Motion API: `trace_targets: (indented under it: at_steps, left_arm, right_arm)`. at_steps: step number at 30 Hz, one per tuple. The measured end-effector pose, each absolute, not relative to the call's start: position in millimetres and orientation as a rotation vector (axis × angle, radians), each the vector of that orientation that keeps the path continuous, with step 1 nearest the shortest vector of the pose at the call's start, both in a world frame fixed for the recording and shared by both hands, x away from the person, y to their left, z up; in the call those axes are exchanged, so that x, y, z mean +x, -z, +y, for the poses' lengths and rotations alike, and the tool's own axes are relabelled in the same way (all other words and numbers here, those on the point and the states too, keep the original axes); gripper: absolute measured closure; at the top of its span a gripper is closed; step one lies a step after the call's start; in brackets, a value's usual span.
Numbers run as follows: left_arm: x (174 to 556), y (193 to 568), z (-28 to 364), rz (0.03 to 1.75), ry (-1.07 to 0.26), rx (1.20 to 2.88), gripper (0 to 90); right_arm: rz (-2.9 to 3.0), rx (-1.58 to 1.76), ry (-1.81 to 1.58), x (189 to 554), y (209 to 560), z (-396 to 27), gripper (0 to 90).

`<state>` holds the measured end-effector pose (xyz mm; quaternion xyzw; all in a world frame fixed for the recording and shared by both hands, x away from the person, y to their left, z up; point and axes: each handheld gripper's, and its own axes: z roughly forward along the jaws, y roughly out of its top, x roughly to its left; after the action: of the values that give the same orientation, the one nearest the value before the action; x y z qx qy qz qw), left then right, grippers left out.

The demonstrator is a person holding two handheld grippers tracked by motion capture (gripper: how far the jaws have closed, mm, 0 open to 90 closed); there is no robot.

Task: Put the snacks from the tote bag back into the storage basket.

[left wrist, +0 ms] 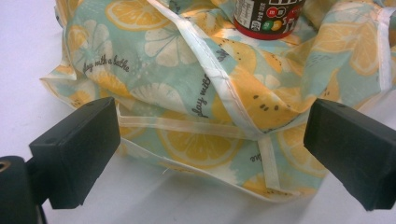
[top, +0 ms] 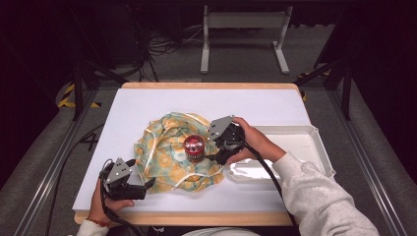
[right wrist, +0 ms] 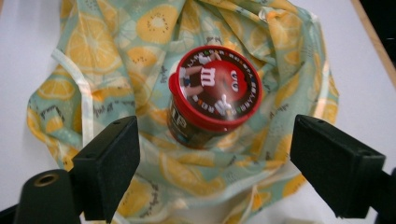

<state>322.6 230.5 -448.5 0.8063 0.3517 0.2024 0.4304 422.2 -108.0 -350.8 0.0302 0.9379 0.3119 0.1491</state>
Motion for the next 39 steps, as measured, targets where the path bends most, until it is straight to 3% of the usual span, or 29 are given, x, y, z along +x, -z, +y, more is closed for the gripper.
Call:
trace_targets:
  at_steps: [25, 35, 36, 39]
  left_arm:
    - [317.6, 450.1, 232.8, 0.888, -0.501, 2.021, 4.4]
    - [317.7, 450.9, 232.2, 0.885, -0.497, 2.023, 4.4]
    - [318.0, 451.3, 232.2, 0.880, -0.494, 2.028, 4.5]
    - [318.4, 451.8, 232.1, 0.880, -0.491, 2.032, 4.5]
  right_arm:
    - [2.850, 0.108, -0.760, 454.1, 370.9, -61.0, 11.6]
    - [2.883, 0.209, -0.736, 461.6, 379.1, -51.7, 16.3]
    - [2.899, 0.207, -0.732, 462.5, 380.3, -51.0, 20.7]
    - [2.912, 0.209, -0.755, 462.5, 380.5, -51.0, 22.9]
